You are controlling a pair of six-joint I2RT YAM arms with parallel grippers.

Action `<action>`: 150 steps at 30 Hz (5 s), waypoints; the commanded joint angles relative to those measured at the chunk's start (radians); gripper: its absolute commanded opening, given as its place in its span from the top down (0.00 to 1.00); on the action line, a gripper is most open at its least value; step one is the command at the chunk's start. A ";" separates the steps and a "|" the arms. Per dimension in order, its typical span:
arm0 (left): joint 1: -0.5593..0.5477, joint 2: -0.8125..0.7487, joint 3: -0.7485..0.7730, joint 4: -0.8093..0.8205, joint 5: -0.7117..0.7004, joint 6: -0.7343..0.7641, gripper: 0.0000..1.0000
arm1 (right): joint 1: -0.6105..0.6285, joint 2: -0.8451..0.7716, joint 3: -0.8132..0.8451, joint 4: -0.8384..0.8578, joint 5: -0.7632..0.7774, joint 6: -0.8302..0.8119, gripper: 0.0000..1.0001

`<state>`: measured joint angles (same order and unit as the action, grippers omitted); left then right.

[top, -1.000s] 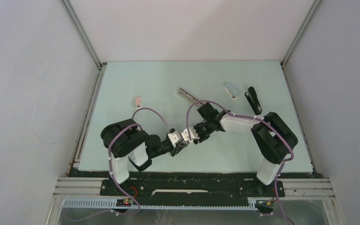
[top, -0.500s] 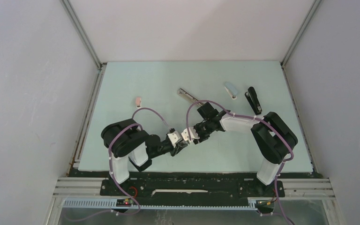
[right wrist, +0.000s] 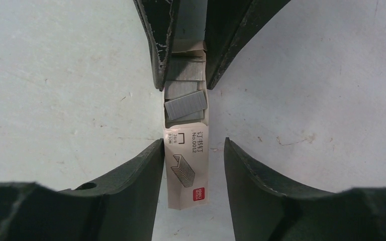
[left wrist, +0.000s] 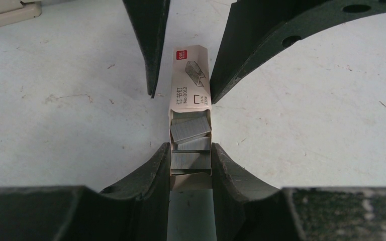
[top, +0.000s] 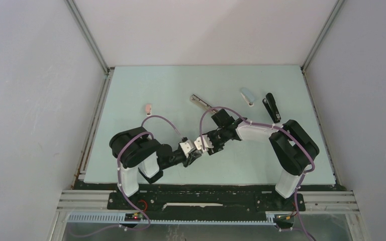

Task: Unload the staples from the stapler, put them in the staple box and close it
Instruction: Close the staple box at the center of the board.

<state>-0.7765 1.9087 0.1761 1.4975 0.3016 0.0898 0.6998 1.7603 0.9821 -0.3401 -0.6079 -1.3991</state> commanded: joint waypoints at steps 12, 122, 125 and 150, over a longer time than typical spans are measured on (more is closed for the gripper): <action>-0.006 0.039 0.028 -0.093 0.003 0.022 0.66 | -0.031 0.003 -0.006 -0.110 -0.015 0.003 0.31; -0.007 -0.406 -0.103 -0.180 -0.154 -0.246 0.19 | -0.181 -0.123 0.102 -0.268 0.137 0.268 0.54; -0.006 -0.508 -0.110 -0.275 -0.185 -0.263 0.17 | -0.183 -0.143 0.102 -0.278 0.139 0.288 0.54; 0.002 -1.311 -0.016 -1.222 -0.535 -0.515 0.00 | -0.183 -0.192 0.122 -0.336 0.039 0.406 0.53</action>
<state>-0.7784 0.6395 0.1047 0.3740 -0.1875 -0.3412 0.5232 1.5833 1.0653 -0.6674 -0.5488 -1.0134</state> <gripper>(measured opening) 0.996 0.466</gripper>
